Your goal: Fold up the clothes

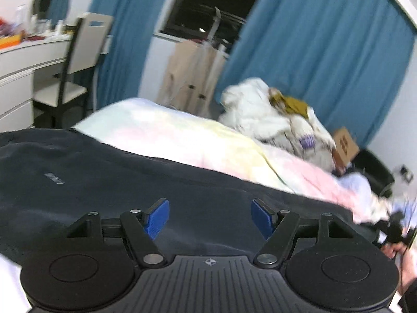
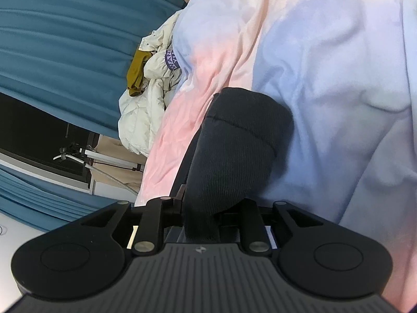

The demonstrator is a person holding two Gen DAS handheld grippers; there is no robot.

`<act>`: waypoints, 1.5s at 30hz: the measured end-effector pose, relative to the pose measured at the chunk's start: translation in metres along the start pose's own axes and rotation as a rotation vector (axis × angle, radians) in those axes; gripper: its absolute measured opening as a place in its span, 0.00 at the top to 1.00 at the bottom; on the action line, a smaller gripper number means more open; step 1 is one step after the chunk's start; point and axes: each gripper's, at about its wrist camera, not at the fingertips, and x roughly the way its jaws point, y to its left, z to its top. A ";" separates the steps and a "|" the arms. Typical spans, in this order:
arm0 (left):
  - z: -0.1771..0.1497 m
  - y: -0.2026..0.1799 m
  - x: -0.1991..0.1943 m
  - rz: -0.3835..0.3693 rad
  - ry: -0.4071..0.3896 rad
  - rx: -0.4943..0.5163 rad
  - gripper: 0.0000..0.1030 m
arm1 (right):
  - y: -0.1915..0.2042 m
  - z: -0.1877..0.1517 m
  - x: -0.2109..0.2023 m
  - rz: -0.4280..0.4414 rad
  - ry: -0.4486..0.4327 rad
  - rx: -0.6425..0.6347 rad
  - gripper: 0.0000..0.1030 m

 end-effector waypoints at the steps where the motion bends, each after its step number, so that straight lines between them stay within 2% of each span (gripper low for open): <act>1: -0.002 -0.011 0.011 -0.002 0.012 0.022 0.31 | 0.001 0.000 0.000 -0.003 -0.003 -0.007 0.77; 6: -0.026 -0.053 0.065 -0.004 0.059 0.104 0.31 | 0.005 0.001 0.001 -0.015 -0.007 -0.058 0.77; 10: -0.045 -0.062 0.108 0.009 0.093 0.122 0.31 | 0.008 0.001 0.003 -0.026 -0.010 -0.101 0.77; 18: -0.066 -0.043 0.147 0.035 0.156 0.098 0.32 | 0.009 0.001 0.003 -0.021 -0.017 -0.123 0.77; 21: -0.072 -0.043 0.156 0.044 0.161 0.117 0.32 | 0.011 0.000 0.005 -0.030 -0.026 -0.145 0.77; 27: -0.083 -0.051 0.165 0.072 0.138 0.201 0.30 | 0.019 -0.003 0.007 -0.061 -0.058 -0.178 0.80; 30: -0.084 -0.049 0.166 0.061 0.129 0.201 0.28 | 0.026 -0.006 0.010 -0.104 -0.074 -0.237 0.85; 34: -0.083 -0.046 0.165 0.053 0.126 0.193 0.28 | 0.039 -0.009 0.006 -0.112 -0.107 -0.300 0.90; 37: -0.081 -0.045 0.163 0.047 0.123 0.188 0.29 | 0.059 -0.014 0.002 -0.135 -0.136 -0.382 0.91; 41: -0.074 -0.041 0.156 0.030 0.110 0.161 0.30 | 0.094 -0.022 -0.008 -0.117 -0.179 -0.476 0.91; 45: -0.060 -0.038 0.144 0.013 0.062 0.151 0.30 | 0.140 -0.039 -0.017 -0.108 -0.219 -0.644 0.91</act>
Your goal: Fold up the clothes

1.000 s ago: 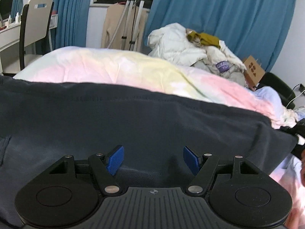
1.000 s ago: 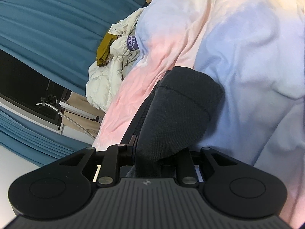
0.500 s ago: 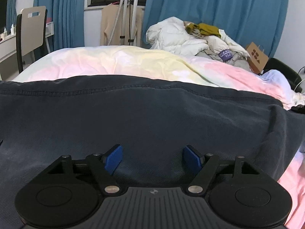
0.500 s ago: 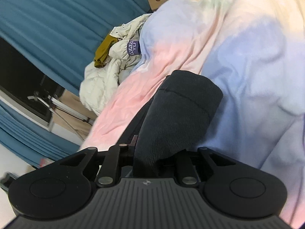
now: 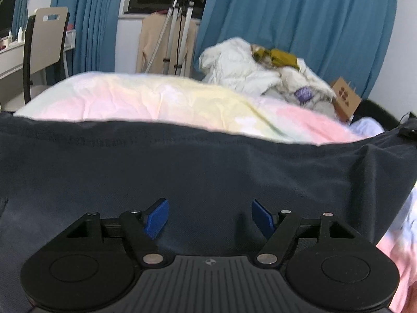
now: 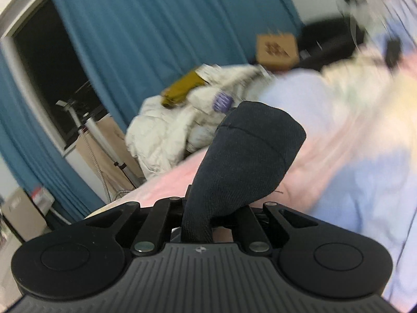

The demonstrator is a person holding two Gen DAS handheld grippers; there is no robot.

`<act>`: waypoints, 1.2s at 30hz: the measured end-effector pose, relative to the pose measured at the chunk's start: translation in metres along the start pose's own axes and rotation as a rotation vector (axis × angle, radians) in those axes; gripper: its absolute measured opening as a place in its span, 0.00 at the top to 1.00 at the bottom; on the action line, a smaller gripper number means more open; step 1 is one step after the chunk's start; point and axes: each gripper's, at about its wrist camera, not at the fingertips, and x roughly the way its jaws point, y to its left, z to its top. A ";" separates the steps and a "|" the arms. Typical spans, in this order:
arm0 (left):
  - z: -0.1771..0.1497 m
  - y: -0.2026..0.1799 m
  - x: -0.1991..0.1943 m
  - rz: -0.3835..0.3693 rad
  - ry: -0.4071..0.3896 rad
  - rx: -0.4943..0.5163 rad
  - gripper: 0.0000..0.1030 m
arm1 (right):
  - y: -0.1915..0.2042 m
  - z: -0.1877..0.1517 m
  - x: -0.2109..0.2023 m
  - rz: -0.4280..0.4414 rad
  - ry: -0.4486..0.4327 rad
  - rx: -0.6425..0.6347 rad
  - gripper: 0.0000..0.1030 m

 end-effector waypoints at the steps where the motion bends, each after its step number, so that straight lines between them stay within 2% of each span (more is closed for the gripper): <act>1: 0.003 0.001 -0.003 -0.003 -0.014 -0.001 0.30 | 0.013 0.003 -0.004 0.006 -0.012 -0.044 0.91; 6: 0.017 0.014 -0.024 -0.009 -0.078 -0.046 0.30 | 0.082 0.012 -0.022 0.073 -0.066 -0.259 0.91; 10: 0.029 0.037 -0.045 -0.011 -0.140 -0.134 0.30 | 0.137 0.009 -0.035 0.144 -0.097 -0.418 0.91; 17: 0.044 0.082 -0.081 0.012 -0.235 -0.286 0.30 | 0.220 -0.023 -0.053 0.269 -0.117 -0.674 0.91; 22: 0.046 0.107 -0.108 0.027 -0.299 -0.387 0.30 | 0.267 -0.071 -0.064 0.377 -0.088 -0.834 0.91; 28: 0.044 0.127 -0.145 0.033 -0.386 -0.454 0.30 | 0.315 -0.164 -0.077 0.475 0.012 -1.018 0.91; 32: 0.040 0.135 -0.150 0.041 -0.382 -0.467 0.30 | 0.321 -0.231 -0.073 0.507 0.132 -1.075 0.91; 36: 0.039 0.138 -0.139 0.032 -0.335 -0.464 0.30 | 0.317 -0.280 -0.070 0.473 0.201 -1.117 0.88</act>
